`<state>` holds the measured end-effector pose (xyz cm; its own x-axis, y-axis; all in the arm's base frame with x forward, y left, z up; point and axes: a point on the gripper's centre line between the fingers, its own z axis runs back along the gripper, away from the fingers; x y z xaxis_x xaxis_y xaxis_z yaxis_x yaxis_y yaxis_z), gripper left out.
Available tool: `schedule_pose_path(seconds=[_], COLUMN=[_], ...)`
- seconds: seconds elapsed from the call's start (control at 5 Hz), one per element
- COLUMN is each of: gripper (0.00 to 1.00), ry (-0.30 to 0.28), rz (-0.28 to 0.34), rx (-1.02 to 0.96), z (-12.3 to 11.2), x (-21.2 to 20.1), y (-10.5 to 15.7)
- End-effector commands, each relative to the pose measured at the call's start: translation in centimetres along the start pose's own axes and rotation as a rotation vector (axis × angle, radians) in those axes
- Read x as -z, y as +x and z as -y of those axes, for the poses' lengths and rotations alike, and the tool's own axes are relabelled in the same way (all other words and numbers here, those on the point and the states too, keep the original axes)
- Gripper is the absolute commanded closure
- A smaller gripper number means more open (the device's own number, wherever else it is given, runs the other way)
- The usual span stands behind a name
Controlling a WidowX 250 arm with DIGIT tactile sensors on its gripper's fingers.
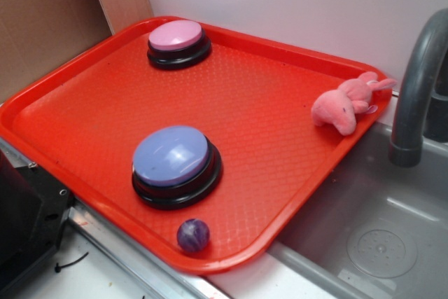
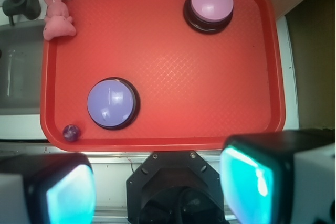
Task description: Push the purple button.
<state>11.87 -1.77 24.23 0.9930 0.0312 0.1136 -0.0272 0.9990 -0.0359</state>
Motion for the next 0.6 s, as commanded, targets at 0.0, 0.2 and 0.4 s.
schedule_pose_path(seconds=[0.0,0.2,0.4], gripper=[0.0,0.0,0.0], ry=[0.0,-0.044,-0.051], rz=[0.0,0.004,-0.015], rx=[0.0,0.247,0.45], z=[0.0,4.9,8.7], x=[0.0,5.3,10.5], y=[0.0,3.5,3.5])
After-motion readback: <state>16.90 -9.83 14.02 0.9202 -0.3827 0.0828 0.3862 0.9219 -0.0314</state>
